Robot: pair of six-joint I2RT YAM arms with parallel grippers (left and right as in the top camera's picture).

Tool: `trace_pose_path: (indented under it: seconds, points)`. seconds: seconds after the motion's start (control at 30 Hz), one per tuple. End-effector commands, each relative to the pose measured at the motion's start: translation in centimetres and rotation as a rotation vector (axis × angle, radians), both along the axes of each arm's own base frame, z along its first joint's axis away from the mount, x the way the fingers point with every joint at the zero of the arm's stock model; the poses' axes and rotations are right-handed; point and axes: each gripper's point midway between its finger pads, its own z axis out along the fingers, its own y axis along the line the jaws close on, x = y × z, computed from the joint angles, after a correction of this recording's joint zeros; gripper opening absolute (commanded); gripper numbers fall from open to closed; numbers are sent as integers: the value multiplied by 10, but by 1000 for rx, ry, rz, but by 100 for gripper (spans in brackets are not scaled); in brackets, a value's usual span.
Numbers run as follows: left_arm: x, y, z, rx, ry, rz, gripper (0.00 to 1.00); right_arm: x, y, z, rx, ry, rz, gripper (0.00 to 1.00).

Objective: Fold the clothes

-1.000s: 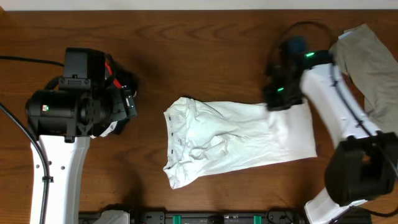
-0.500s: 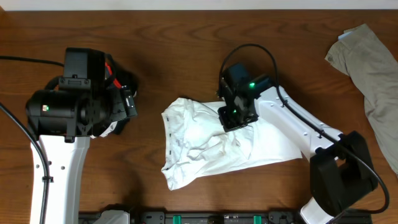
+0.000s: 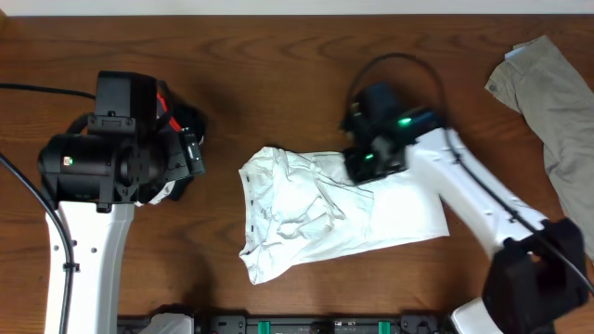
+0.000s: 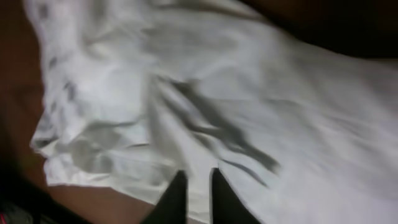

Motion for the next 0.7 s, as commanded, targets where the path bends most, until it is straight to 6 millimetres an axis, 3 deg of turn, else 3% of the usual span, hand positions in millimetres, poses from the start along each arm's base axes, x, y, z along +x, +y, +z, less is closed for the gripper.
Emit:
trace_pose_path:
  seconds: [0.0, 0.13, 0.33, 0.4, 0.5, 0.67]
  points:
    - [0, 4, 2, 12, -5, 9, 97, 4, -37, -20, -69, 47, -76, 5]
    - [0, 4, 2, 12, -5, 9, 97, -10, -47, -54, -91, 128, -94, 1]
    - [1, 4, 2, 12, -9, 9, 97, -40, -20, -89, 1, 194, -75, 1]
    - [1, 4, 2, 12, -9, 9, 98, -49, -1, -88, 70, 211, -29, 1]
    - [1, 4, 3, 16, -10, 11, 97, -68, 46, -71, 252, 229, 128, 2]
    - [1, 7, 3, 32, -10, 18, 97, -98, 86, -49, 385, 172, 402, 1]
